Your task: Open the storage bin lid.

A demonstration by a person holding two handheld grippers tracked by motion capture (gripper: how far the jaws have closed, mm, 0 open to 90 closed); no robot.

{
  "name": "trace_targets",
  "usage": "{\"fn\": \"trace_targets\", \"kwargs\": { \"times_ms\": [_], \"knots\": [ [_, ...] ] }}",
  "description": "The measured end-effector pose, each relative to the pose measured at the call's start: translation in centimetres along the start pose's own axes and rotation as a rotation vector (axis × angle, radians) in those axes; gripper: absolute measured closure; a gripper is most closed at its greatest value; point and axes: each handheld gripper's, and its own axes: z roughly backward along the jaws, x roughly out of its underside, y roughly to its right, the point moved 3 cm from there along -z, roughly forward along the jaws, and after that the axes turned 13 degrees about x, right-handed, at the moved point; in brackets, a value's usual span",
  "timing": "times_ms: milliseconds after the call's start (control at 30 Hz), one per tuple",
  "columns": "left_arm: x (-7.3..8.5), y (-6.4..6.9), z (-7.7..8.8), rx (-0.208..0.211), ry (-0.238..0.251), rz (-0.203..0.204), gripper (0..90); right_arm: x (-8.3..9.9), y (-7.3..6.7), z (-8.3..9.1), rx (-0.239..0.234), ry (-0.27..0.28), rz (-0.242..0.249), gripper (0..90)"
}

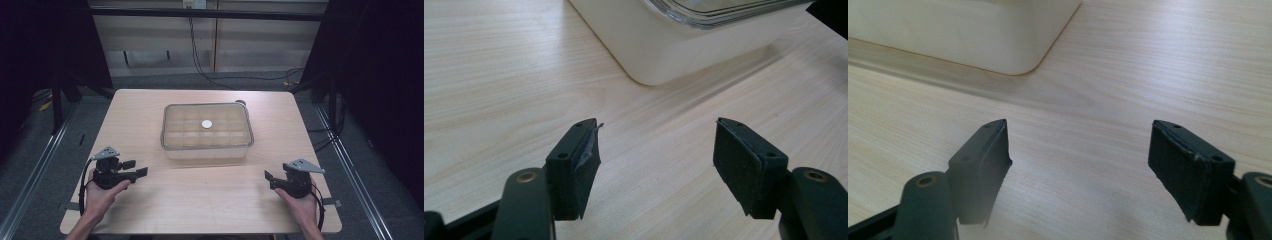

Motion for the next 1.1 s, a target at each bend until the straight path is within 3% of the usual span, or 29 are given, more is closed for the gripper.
{"fn": "trace_targets", "kwargs": {
  "times_ms": [133,333,400,467,533,733,767,900,1100],
  "knots": [
    [-0.1,0.0,-0.1,0.010,0.004,0.007,32.8,0.1,0.0,-0.1,-0.033,0.001,-0.001,29.2],
    [-0.1,-0.1,-0.6,0.014,-0.014,0.003,31.3,0.0,0.3,0.3,-0.118,0.012,-0.053,29.8],
    [-0.1,-0.1,-0.5,0.014,-0.016,0.001,31.3,0.2,0.3,0.2,-0.105,-0.027,-0.071,30.1],
    [0.0,-0.1,-0.5,0.015,-0.021,-0.005,31.4,0.2,0.3,0.2,-0.124,-0.044,-0.086,32.6],
    [0.1,0.1,-0.3,0.014,-0.028,-0.010,31.7,-0.1,0.1,0.4,-0.118,-0.036,-0.070,32.6],
    [-0.1,0.2,0.0,0.000,-0.002,0.006,35.0,-1.1,-0.5,0.4,-0.168,-0.038,-0.039,36.6],
    [-0.2,0.2,-0.1,0.004,-0.003,0.003,35.0,-1.3,-0.6,0.5,-0.154,-0.035,-0.037,36.0],
    [-0.7,0.1,-0.5,0.016,-0.011,0.004,35.5,-2.6,-0.7,0.6,-0.184,-0.012,-0.034,36.7],
    [-1.9,0.6,-1.1,0.038,-0.014,-0.015,35.5,-3.9,-1.1,-0.1,-0.236,-0.043,-0.023,32.0]
  ]
}}
